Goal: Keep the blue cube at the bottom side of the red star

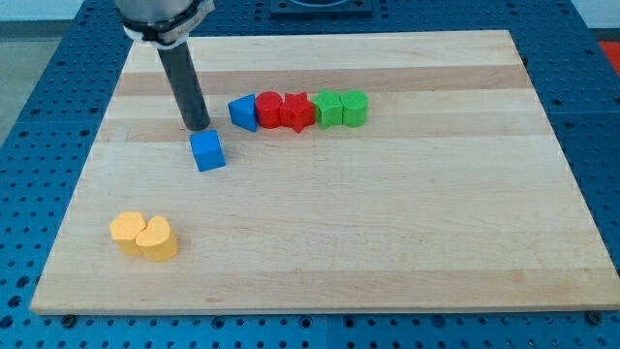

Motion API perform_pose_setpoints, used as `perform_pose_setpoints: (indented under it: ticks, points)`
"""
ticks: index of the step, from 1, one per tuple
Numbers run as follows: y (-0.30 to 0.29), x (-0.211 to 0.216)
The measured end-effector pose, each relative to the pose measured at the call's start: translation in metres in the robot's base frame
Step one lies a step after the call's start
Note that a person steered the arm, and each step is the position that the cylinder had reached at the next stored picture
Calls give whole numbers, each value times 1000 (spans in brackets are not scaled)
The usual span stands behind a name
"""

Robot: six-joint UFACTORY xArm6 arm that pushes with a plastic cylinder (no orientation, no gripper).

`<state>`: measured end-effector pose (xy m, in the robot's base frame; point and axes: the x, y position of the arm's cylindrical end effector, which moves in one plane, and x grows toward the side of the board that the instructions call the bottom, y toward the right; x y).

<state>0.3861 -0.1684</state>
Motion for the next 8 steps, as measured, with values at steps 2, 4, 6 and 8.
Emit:
perform_pose_setpoints:
  ticks: [2, 4, 6, 8]
  points:
    - [1, 42]
    - [1, 80]
    - [28, 89]
    - [61, 80]
